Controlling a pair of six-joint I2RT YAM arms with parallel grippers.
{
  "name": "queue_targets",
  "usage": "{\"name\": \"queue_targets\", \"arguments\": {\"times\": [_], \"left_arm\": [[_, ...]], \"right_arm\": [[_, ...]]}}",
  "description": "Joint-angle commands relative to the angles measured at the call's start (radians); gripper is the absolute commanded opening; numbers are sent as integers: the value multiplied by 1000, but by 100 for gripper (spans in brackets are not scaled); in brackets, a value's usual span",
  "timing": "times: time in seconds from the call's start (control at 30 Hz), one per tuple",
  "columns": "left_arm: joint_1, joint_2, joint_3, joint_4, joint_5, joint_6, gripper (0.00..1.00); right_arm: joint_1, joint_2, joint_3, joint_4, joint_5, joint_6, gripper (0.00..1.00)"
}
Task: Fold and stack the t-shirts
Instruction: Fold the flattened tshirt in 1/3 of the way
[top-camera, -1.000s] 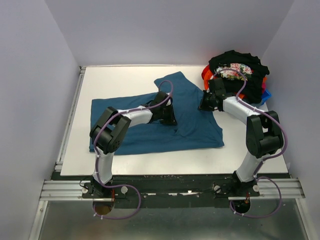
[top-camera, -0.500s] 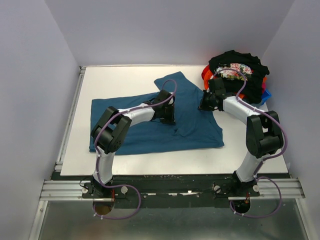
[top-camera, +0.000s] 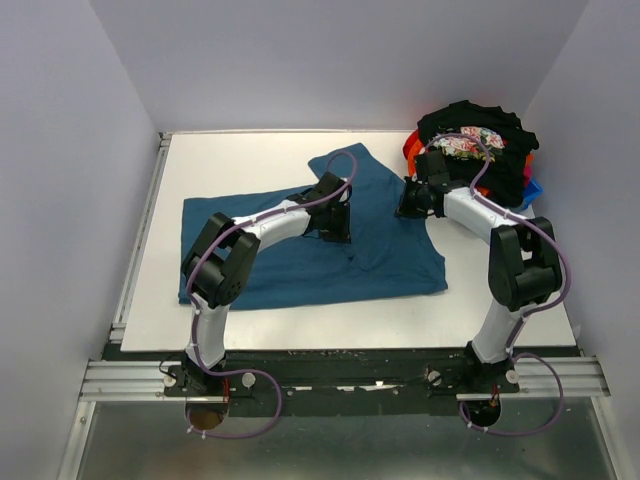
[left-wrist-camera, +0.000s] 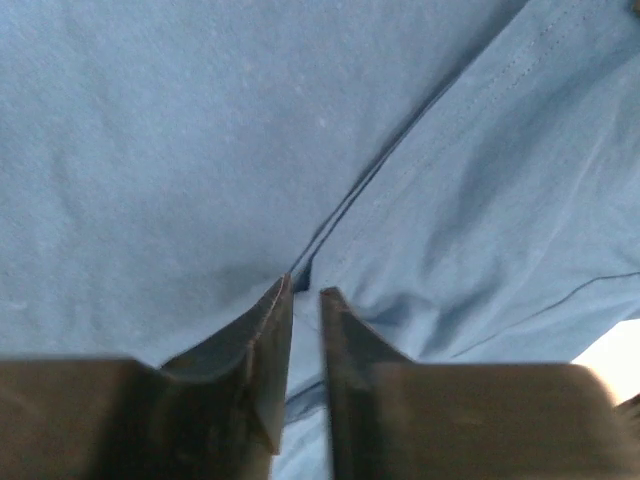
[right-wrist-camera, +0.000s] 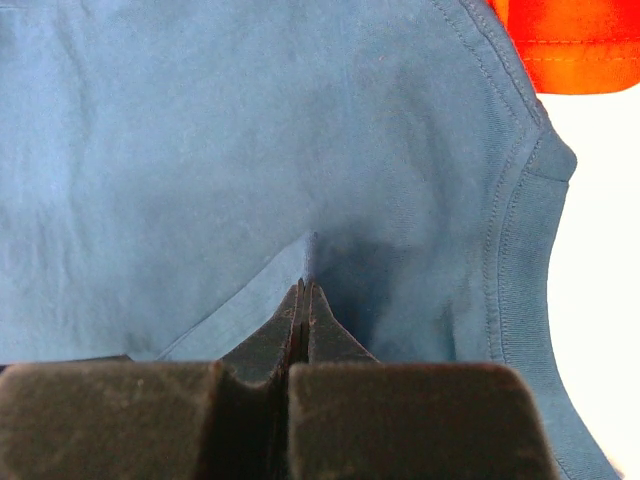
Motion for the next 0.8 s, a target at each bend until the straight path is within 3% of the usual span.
{"name": "queue_targets", "arguments": {"times": [0.0,0.07,0.27,0.47,0.5,0.6,0.77], "left_arm": [[-3,6,19,-46,-23,6,41],[-3,14,11,-37,-13,6,46],[-11,49,25,-20,36,-4,46],[-19,91,52,-29,96,3,37],[-19,94,57,-36,101,8,32],[-17,74,54,-41,70,19,0],[-17,23,80,-85,-19,40,0]], "right_arm": [[4,16,21,-19,-12,-12,1],[4,13,21,-19,-12,-12,1],[4,13,19,-18,-13,-11,1],[4,11,21,-19,-13,-12,1],[4,13,21,-18,-13,-12,1],[4,14,21,-18,-13,-11,1],[4,14,23,-18,-10,-9,1]]}}
